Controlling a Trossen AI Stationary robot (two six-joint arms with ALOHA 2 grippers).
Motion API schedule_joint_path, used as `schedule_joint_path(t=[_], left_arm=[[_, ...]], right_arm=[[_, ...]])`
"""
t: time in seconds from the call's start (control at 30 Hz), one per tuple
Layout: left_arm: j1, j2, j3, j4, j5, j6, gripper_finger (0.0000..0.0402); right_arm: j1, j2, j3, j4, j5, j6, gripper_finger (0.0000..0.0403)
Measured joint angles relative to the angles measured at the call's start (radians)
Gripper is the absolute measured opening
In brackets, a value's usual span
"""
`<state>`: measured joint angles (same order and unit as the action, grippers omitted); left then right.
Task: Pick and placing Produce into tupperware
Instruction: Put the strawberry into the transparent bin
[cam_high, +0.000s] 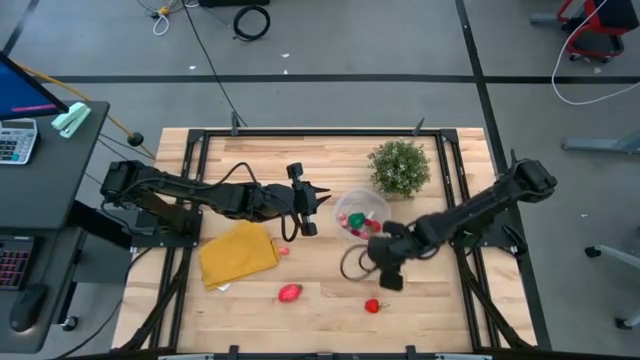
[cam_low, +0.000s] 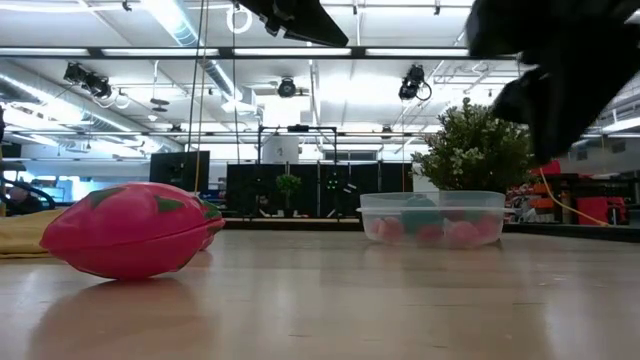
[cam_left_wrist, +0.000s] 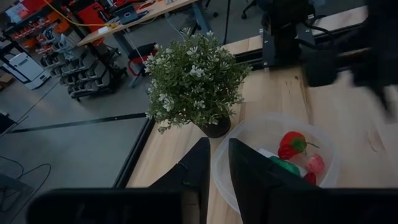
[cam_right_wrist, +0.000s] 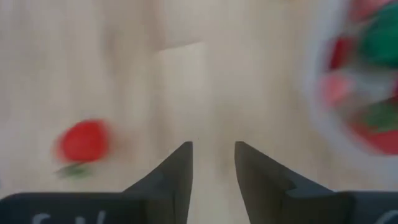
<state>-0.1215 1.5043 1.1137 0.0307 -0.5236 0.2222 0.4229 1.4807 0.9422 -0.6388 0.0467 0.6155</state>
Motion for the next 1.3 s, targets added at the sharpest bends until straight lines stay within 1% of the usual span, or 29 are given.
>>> schedule_joint_path(t=[0.1,0.17,0.3,0.4,0.5,0.63,0.73,0.87,0.93,1.03,1.17,1.3], left_arm=[[0.001,0.0,0.0,0.0,0.0,-0.001,0.0062],[0.001,0.0,0.0,0.0,0.0,-0.001,0.0062],[0.001,0.0,0.0,0.0,0.0,-0.002,0.0063],[0.001,0.0,0.0,0.0,0.0,-0.006,0.0059],[0.001,0.0,0.0,0.001,0.0,-0.006,0.0054],[0.001,0.0,0.0,0.001,0.0,-0.008,0.0053],[0.001,0.0,0.0,0.0,0.0,-0.009,0.0056],[0.001,0.0,0.0,0.0,0.0,-0.009,0.0055],[0.001,0.0,0.0,0.0,0.0,-0.009,0.0052],[0.001,0.0,0.0,0.0,0.0,-0.009,0.0049],[0.001,0.0,0.0,0.0,0.0,-0.008,0.005],[0.001,0.0,0.0,0.001,0.0,-0.002,0.0052]], right_arm=[[0.087,0.0,0.024,0.0,-0.023,0.076,0.0128],[0.144,0.0,0.041,0.002,-0.025,0.1,0.0128],[0.23,0.0,0.05,0.051,-0.026,0.068,0.0128],[0.26,0.005,0.05,0.097,-0.012,0.018,0.0128],[0.258,0.027,0.05,0.094,0.018,0.016,0.0128],[0.233,0.073,0.05,0.097,0.007,0.018,0.0128],[0.222,0.108,0.05,0.099,-0.054,0.021,0.0128],[0.223,0.156,0.05,0.132,-0.168,0.069,0.0128],[0.223,0.171,0.05,0.143,-0.196,0.08,0.0128],[0.223,0.177,0.05,0.14,-0.195,0.08,0.0128],[0.223,0.176,0.05,0.139,-0.157,0.072,0.013],[0.223,0.196,0.05,0.139,-0.153,0.072,0.0134]])
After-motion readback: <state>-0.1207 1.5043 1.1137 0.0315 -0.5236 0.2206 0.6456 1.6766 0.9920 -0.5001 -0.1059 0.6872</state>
